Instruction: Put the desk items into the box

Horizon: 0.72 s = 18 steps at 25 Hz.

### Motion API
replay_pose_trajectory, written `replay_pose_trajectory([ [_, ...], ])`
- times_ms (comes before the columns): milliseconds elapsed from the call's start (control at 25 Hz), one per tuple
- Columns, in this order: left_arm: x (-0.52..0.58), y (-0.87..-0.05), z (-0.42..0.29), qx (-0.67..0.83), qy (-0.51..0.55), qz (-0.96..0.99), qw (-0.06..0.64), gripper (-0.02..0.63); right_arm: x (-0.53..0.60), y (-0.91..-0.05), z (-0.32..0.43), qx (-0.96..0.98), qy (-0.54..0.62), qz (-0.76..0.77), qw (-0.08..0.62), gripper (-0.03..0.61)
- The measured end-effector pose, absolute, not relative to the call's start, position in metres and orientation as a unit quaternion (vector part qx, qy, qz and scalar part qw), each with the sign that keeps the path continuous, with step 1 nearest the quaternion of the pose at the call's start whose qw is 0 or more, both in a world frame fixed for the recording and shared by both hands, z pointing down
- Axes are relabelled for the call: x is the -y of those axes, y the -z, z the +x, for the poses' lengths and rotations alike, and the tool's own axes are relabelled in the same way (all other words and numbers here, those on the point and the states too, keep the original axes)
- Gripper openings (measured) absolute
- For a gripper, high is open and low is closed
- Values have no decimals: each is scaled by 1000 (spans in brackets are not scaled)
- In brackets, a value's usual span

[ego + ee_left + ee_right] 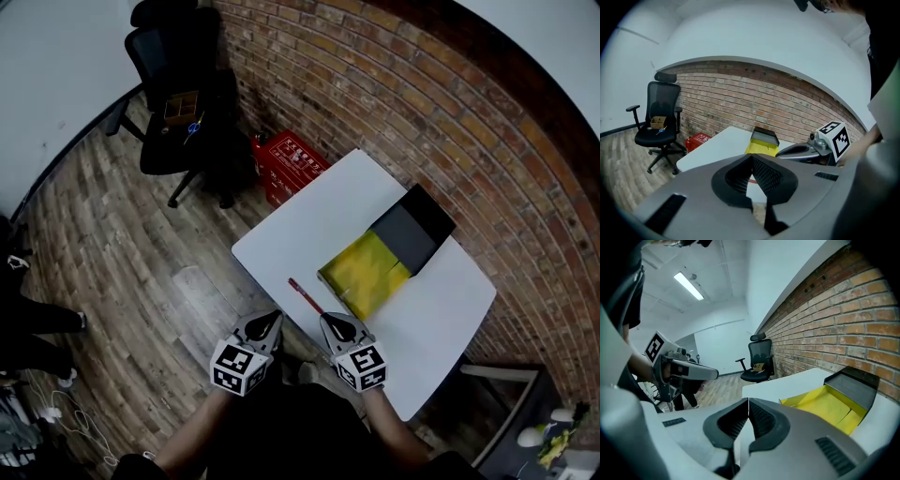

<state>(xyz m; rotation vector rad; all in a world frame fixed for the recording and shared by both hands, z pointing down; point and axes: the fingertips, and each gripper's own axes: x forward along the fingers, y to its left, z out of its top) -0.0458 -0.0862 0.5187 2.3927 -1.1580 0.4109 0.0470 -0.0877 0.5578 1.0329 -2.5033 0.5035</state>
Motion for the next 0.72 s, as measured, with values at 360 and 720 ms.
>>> replay_pose_trajectory([
  [360,114,-538,-46,379,-171,881,227,14,117,-580,30,877,-177,388,222,21],
  [720,128,-559,-38,357,-183,884,240,14,134,-614,32,860,-189,392,267,23],
])
